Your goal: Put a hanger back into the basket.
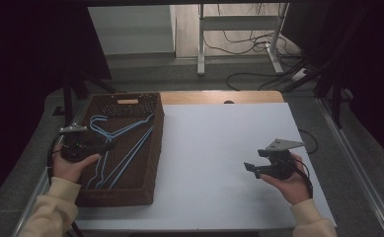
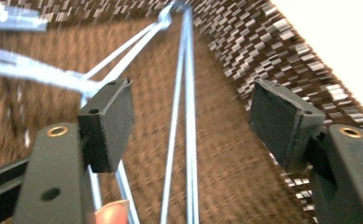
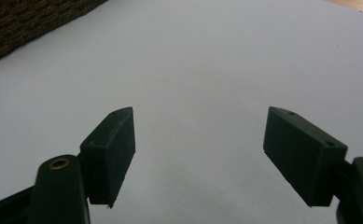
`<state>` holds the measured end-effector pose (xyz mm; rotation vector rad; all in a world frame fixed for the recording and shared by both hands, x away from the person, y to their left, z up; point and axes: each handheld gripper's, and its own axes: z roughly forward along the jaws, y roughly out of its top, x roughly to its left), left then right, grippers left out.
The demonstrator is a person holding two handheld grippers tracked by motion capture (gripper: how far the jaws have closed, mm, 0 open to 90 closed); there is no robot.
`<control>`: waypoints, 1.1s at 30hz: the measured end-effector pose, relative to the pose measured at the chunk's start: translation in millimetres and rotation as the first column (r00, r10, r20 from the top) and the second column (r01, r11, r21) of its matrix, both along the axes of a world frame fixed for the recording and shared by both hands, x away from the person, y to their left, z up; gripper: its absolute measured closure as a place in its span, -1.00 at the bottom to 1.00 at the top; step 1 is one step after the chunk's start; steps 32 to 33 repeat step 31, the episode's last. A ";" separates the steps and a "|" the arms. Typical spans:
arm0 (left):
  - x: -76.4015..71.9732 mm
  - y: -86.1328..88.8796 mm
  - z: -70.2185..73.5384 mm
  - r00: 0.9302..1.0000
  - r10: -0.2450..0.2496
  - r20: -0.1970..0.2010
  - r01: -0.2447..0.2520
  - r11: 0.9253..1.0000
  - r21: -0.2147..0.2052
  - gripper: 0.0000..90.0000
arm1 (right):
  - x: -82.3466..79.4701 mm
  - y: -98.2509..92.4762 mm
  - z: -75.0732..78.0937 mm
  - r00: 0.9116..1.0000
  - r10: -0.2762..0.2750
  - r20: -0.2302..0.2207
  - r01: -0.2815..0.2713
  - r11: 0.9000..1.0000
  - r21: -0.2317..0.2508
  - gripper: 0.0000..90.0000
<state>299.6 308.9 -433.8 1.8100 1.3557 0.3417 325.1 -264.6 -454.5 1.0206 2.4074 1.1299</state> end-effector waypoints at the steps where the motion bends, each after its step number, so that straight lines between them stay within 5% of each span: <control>1: -3.3 -3.6 4.7 1.000 -0.014 0.028 0.014 1.000 0.003 -0.32 | 0.2 -0.2 -0.3 1.000 -0.001 0.000 0.001 1.000 0.000 -0.45; 5: -15.7 -20.2 19.5 0.993 -0.079 0.093 0.080 0.997 -0.003 -0.33 | 1.1 -1.2 -1.7 1.000 -0.004 -0.010 0.004 1.000 0.002 -0.46; 15: -33.4 -62.2 16.6 0.969 -0.235 0.078 0.238 0.971 -0.036 -0.39 | 3.9 -4.6 -4.2 1.000 -0.013 -0.027 0.013 1.000 0.004 -0.50; 33: -38.5 -75.9 3.1 0.962 -0.266 0.064 0.269 0.962 -0.046 -0.43 | 9.3 -13.9 -5.7 0.998 -0.056 -0.034 0.057 0.997 0.044 -0.51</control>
